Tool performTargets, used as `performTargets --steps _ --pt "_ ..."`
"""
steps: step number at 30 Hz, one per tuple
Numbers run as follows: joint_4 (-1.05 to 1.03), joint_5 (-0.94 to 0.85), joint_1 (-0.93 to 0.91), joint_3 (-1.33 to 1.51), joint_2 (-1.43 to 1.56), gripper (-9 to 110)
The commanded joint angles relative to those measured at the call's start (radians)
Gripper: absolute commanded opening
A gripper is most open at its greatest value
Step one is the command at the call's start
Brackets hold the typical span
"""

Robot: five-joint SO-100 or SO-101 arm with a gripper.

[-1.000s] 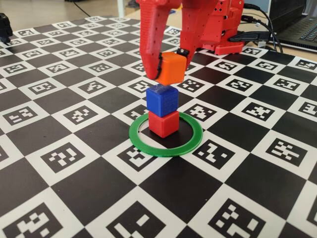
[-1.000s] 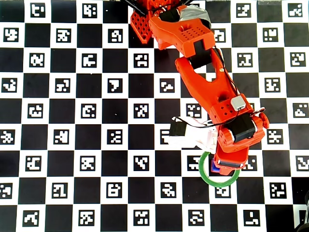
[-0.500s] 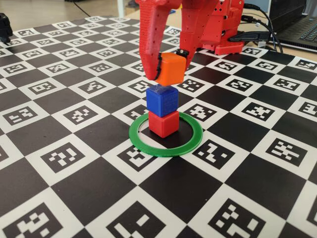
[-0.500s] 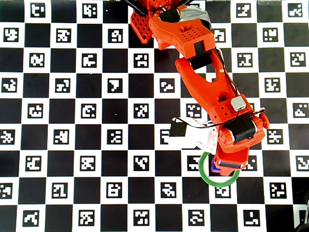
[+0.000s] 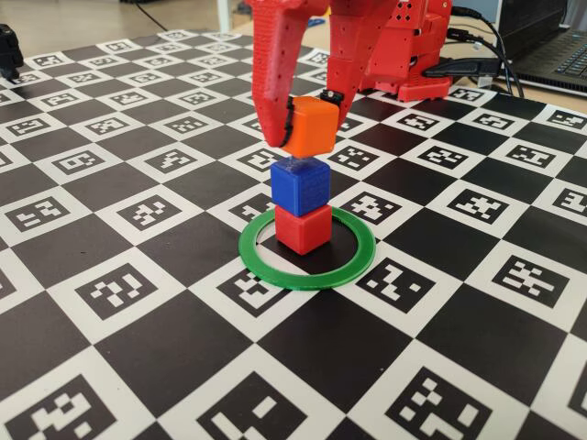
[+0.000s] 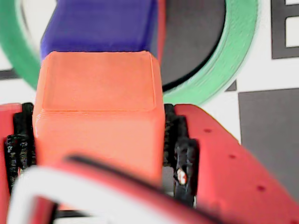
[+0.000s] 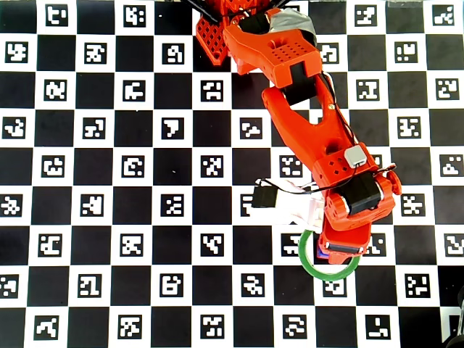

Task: Grab the red cube then put it in the green circle then put the blue cube on top and finally the orange cube on top

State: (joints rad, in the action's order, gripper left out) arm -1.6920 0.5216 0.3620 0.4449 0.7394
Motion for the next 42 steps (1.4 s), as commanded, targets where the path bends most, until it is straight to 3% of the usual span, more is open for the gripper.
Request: performTargets --steps 1,10,14,17,34,42 --pt "0.000 0.000 0.002 -0.084 0.043 4" --pt "-0.002 -0.008 0.003 -0.086 0.043 5" --pt "-0.005 -0.002 0.003 -0.095 0.044 14" --pt "-0.011 -0.011 0.005 -0.097 0.043 28" --pt "-0.031 -0.032 0.017 -0.104 0.041 33" --pt "0.029 -0.026 0.034 0.115 0.199 43"
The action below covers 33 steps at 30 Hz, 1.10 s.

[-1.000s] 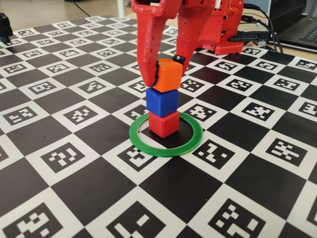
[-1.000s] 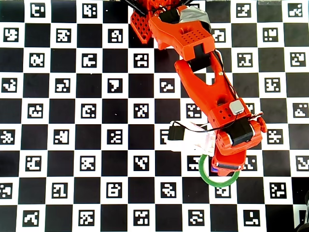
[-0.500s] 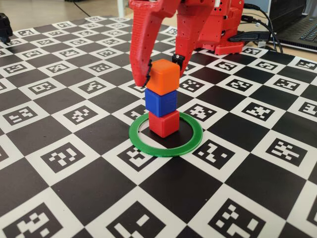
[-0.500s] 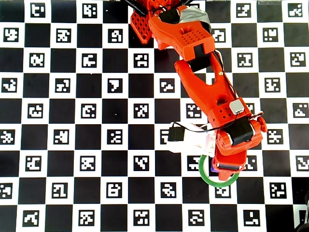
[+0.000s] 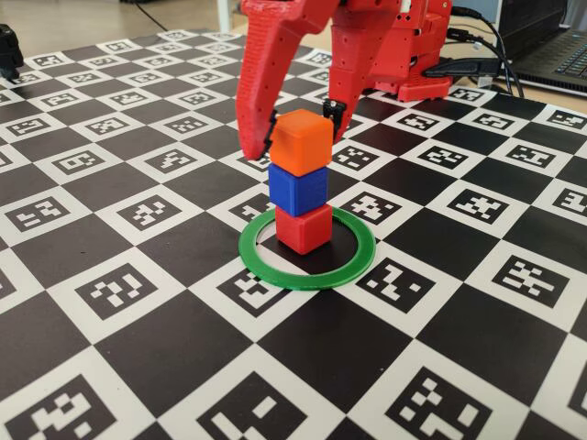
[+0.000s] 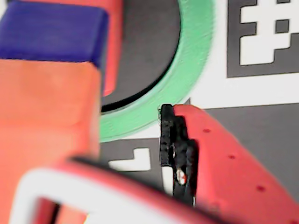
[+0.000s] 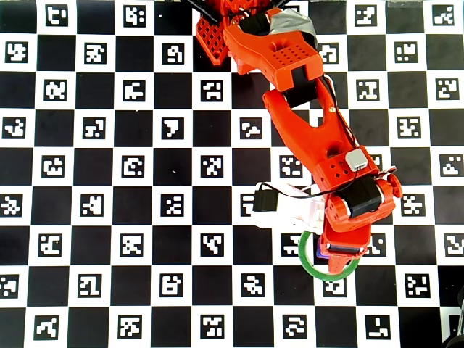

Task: Grab the red cube then put it in the green circle then put the blue cube on top and finally the orange cube on top

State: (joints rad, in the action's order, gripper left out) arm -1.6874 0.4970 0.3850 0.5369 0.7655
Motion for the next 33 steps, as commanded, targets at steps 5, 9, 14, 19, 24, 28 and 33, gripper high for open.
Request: performTargets --steps 5,9,14,19,24,28,33 --pt "0.055 -0.006 0.009 0.110 0.256 49" --pt "0.071 -0.017 0.008 0.158 0.316 50" --pt "0.091 -0.044 -0.005 0.239 0.426 52" --pt "0.098 -0.094 -0.034 0.359 0.577 52" --pt "0.101 -0.155 -0.081 0.522 0.749 48" --pt "0.152 -0.250 -0.127 0.710 0.931 40" --pt "0.247 -0.399 -0.189 0.956 1.170 23"
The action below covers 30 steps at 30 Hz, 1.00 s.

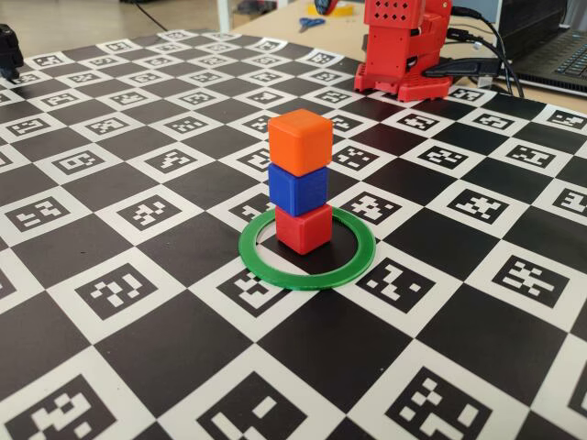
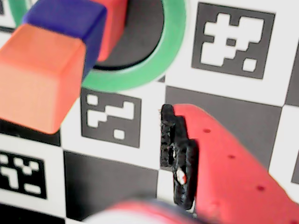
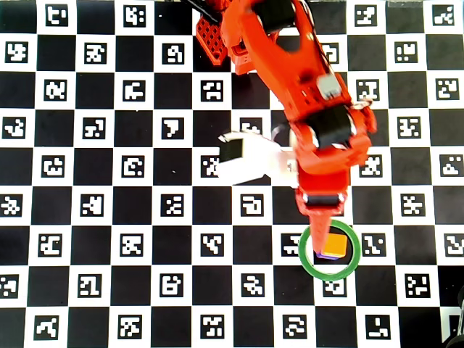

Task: Grab the red cube then put it in the green circle then put the blue cube on top and finally the orange cube on top

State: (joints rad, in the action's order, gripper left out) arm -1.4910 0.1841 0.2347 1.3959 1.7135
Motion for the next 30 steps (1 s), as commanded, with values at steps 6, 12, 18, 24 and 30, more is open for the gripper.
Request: performTargets --steps 6,12,18,24,30 --pt "0.106 -0.229 -0.129 0.273 0.364 0" --pt "0.133 -0.371 -0.173 0.410 0.476 -5" --pt "0.216 -0.634 -0.187 0.594 0.621 -5" --pt "0.296 -0.945 -0.199 0.831 0.772 -6" --pt "0.354 -1.224 -0.198 1.039 0.927 -6"
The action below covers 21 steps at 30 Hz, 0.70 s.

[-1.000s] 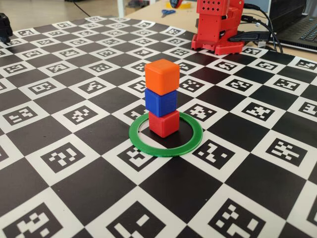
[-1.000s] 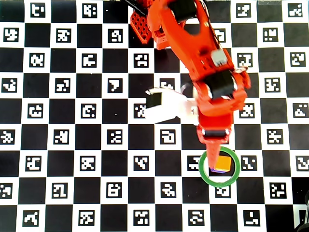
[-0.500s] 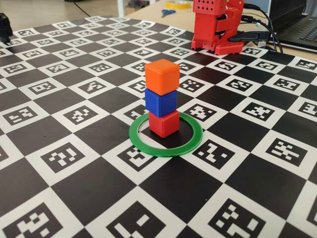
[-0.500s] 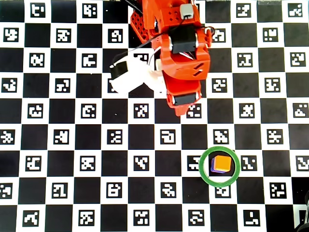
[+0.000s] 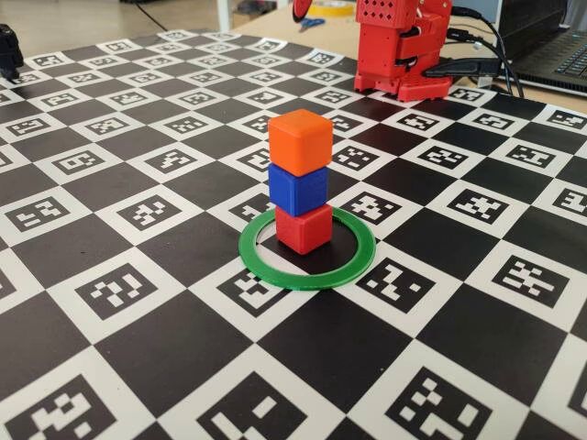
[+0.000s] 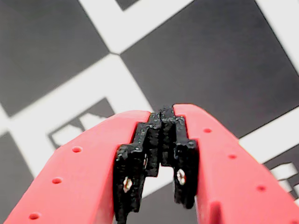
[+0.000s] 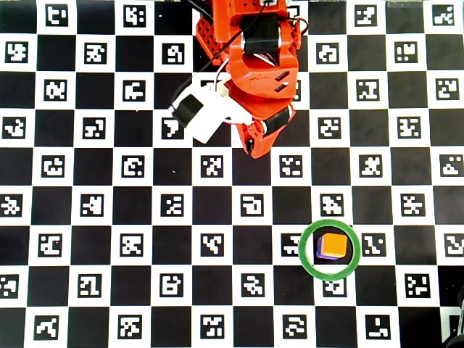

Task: Grab the red cube then put it in the green circle then put the blue cube on top and finally the orange cube on top

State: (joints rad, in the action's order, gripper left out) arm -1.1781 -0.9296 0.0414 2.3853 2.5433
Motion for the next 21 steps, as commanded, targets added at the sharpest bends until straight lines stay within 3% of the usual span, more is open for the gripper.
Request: performTargets --steps 1,21 --pt "0.051 -0.141 -0.005 0.083 0.120 -6" --pt "0.100 -0.348 0.031 0.663 0.586 -5"
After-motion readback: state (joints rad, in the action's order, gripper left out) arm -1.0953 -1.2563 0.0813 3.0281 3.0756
